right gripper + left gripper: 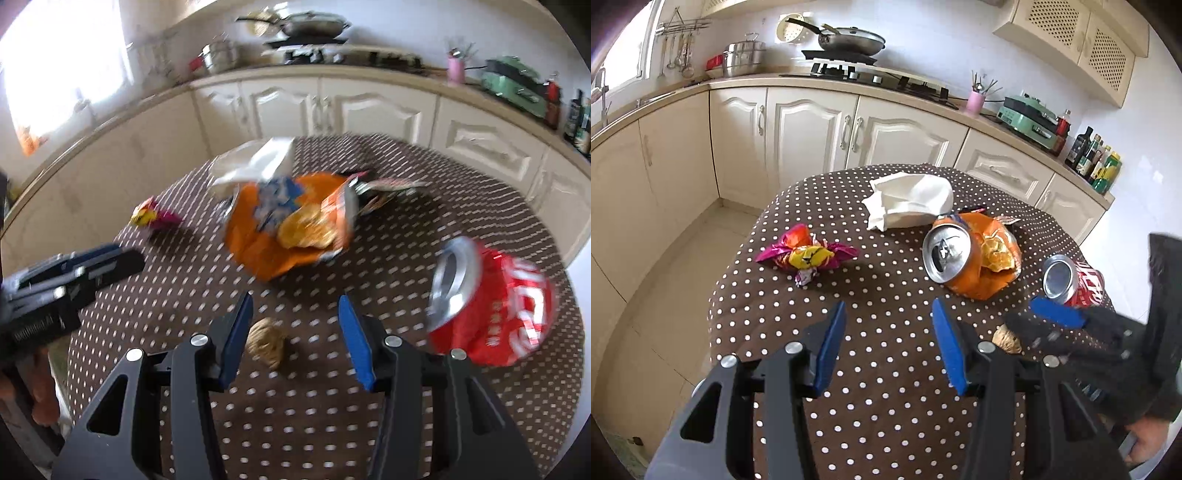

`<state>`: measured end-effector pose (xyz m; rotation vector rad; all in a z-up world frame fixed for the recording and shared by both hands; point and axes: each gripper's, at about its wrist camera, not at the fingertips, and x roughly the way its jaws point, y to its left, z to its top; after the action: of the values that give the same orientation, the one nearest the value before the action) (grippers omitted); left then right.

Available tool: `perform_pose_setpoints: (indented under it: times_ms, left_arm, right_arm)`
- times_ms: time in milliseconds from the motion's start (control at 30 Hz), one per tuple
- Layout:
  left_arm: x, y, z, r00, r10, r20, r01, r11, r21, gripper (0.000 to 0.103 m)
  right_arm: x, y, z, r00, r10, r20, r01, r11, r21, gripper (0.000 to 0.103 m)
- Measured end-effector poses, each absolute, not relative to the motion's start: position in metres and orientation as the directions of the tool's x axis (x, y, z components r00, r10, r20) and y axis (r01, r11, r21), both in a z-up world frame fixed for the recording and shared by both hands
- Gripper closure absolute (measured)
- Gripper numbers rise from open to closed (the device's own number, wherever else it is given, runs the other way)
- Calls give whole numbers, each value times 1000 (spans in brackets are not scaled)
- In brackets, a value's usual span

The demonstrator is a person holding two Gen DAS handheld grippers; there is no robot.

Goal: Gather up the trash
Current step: 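Grasp the orange chip bag with the left tool while the right tool grasps the walnut shell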

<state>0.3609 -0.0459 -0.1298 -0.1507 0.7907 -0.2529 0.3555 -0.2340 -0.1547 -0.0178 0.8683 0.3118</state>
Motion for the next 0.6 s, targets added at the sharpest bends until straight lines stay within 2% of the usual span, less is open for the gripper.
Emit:
perform_pose_setpoints:
  times_ms: [67,167,467,600]
  left_arm:
    - [361,-48,-130,672,-282,-685,173,959,-224,55]
    - [362,-56,-131,665,-284,-691,186,959,-216,55]
    - [380,-95,-131,646,-318,-694,245,948,-205,55]
    - [384,-118,-119,667,-299,-683,281,949,-141,56]
  right_arm:
    - [354,-227,-161,581,265,-770,-302,948,98,58]
    - [350,-223,-165,583,243,-775,-315,947,60,80]
    - [347,-263,-143,687,219,-693,-221,971,88,81]
    - [345,-278,-139,707,228,-669,-208,972,112,81]
